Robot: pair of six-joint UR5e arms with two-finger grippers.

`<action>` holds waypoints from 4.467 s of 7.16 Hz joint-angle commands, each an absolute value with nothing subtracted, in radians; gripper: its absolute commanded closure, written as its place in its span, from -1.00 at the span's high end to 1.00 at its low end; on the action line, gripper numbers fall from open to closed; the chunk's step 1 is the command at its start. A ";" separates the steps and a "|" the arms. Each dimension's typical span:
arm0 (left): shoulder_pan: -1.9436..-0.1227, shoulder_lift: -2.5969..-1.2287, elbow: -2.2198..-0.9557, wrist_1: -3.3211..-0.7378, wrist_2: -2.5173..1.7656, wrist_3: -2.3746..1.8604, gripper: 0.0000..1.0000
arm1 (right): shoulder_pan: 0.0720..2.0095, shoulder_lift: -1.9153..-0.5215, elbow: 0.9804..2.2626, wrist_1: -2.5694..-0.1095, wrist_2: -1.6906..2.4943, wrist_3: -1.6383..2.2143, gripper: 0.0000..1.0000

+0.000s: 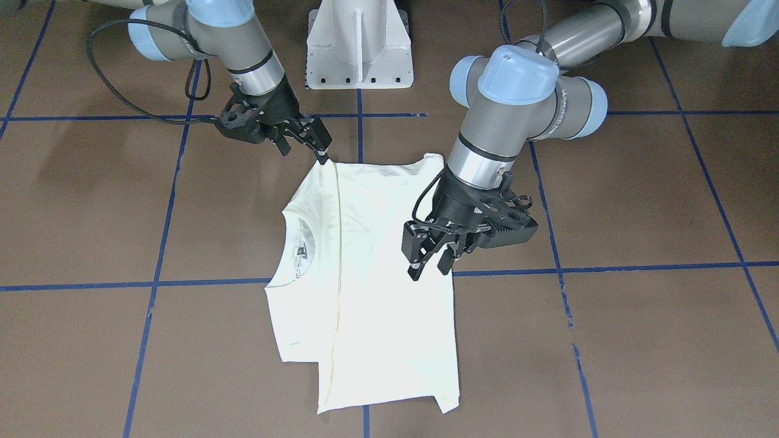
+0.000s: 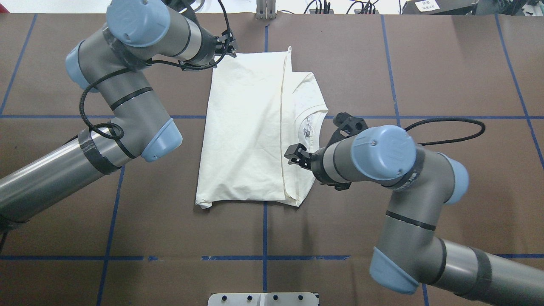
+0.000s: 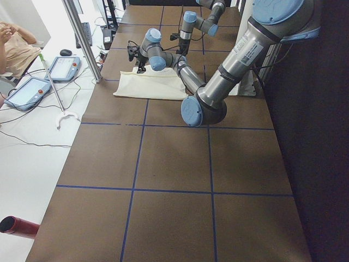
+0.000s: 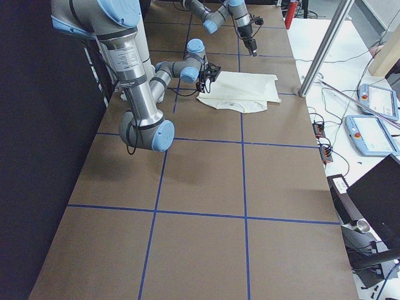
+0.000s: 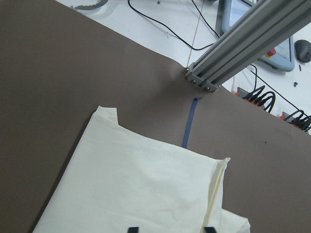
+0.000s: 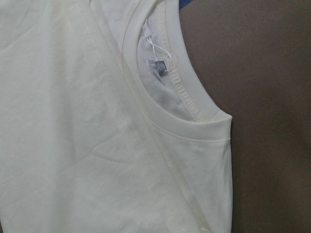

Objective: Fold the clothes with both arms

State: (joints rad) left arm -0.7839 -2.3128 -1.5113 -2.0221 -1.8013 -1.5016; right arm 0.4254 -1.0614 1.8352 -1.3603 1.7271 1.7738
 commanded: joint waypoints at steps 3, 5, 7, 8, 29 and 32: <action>-0.795 -2.272 -1.537 -2.019 -1.801 -1.493 0.21 | 0.400 -0.924 1.695 -1.604 1.720 1.354 0.99; -0.793 -2.266 -1.542 -2.017 -1.801 -1.493 0.22 | 0.387 -0.885 1.631 -1.650 1.715 1.232 0.99; -0.793 -2.264 -1.542 -2.013 -1.801 -1.493 0.22 | 0.384 -0.876 1.598 -1.684 1.717 1.188 0.98; -0.793 -2.264 -1.542 -2.013 -1.801 -1.493 0.22 | 0.383 -0.877 1.612 -1.734 1.720 1.169 0.92; -0.790 -2.252 -1.551 -2.013 -1.802 -1.528 0.24 | 0.267 -1.061 1.766 -1.471 1.508 1.963 -1.00; -0.790 -2.249 -1.554 -2.013 -1.802 -1.529 0.24 | 0.268 -1.066 1.822 -1.474 1.508 1.964 -1.00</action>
State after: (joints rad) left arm -0.7901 -2.2502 -1.5522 -2.0126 -1.8024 -1.5282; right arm 0.2674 -1.0637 1.8061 -1.4738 1.5079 1.9641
